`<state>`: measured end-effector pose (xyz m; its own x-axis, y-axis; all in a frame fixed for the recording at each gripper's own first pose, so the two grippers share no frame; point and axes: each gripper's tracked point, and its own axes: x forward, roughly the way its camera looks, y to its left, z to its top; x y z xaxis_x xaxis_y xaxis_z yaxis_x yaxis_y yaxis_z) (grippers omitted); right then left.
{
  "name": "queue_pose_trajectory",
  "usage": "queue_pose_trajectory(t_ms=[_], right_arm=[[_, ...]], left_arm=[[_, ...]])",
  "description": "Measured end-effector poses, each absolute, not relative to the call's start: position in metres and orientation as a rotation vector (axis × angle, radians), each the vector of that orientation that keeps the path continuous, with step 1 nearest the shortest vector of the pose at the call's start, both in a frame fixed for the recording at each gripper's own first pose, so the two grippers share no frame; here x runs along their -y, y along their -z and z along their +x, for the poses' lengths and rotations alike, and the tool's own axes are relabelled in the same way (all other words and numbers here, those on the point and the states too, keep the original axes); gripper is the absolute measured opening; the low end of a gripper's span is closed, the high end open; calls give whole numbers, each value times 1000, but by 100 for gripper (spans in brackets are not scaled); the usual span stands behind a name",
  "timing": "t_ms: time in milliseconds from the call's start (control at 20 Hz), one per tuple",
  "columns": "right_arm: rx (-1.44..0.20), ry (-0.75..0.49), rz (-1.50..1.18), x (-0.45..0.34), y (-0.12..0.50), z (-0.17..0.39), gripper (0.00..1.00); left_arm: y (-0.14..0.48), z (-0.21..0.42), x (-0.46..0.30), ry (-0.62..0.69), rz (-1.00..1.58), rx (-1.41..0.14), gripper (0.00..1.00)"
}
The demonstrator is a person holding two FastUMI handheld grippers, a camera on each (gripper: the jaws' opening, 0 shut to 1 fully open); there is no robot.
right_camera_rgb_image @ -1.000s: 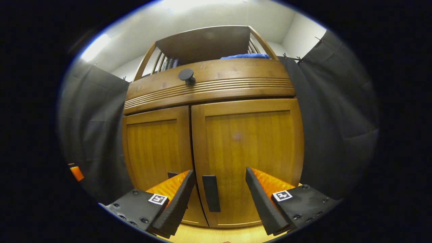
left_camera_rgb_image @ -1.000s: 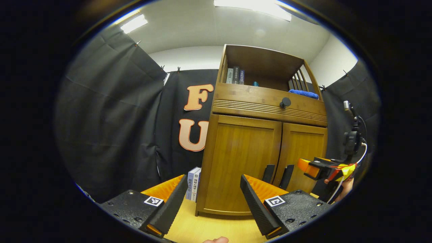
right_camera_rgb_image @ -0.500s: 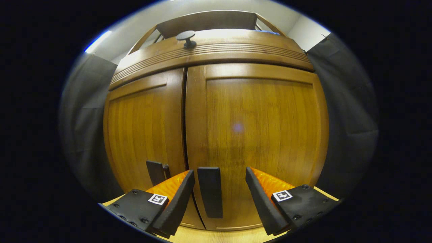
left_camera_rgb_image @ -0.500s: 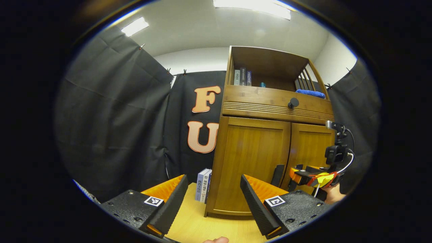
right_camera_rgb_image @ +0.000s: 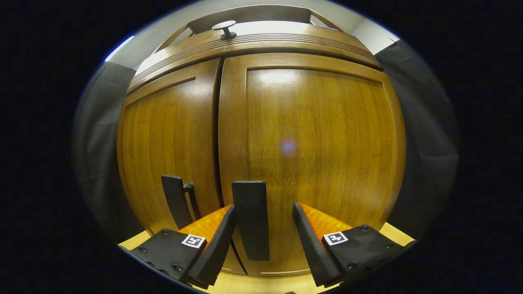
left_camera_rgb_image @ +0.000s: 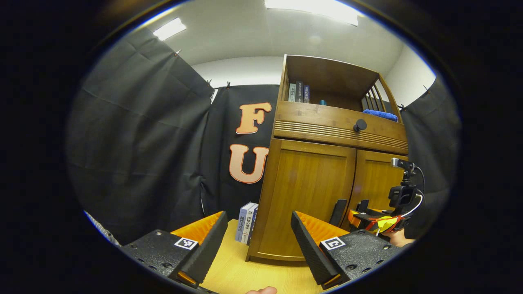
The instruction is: Open the right door of the double-door shoe cabinet with the right hand, and open the left door with the left hand.
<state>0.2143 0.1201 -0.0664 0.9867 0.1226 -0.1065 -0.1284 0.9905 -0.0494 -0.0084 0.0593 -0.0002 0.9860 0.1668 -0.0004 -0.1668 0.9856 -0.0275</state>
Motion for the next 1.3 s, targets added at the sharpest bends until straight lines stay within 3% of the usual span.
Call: queue_pose_trajectory(t_ms=[50, 100, 550, 600, 650, 700, 750, 800, 850, 1200, 1250, 1300], right_arm=[[-107, -126, -60, -122, 64, 210, 84], [-111, -134, -65, -126, 66, 215, 82], [-142, -191, -46, -134, 69, 213, 31], [-158, -194, -45, -134, 70, 212, 36], [-167, -193, -57, -134, 70, 213, 27], [-170, -190, -69, -133, 71, 212, 36], [-172, -187, -74, -133, 71, 211, 32], [-174, -187, -76, -133, 71, 212, 36], [-177, -188, -73, -133, 70, 211, 31], [-180, -211, -61, -121, 72, 167, 32], [-182, -217, -64, -118, 72, 159, 27], [-184, -225, -69, -117, 70, 155, 32]], left_arm=[[1, -9, -60, -166, -26, 1, 91], [1, -8, -61, -164, -25, 0, 98], [-7, -19, -64, -139, -29, 9, 94], [-8, -20, -63, -131, -36, 6, 94], [-7, -21, -63, -127, -40, 5, 91], [-8, -23, -63, -124, -39, 5, 94], [-10, -25, -61, -122, -35, 6, 94], [-11, -27, -62, -121, -30, 9, 94], [-12, -30, -63, -120, -26, 10, 94], [-13, -37, -55, -105, -31, 8, 94], [-13, -39, -53, -99, -35, 7, 94], [-14, -40, -52, -99, -32, 6, 94]])
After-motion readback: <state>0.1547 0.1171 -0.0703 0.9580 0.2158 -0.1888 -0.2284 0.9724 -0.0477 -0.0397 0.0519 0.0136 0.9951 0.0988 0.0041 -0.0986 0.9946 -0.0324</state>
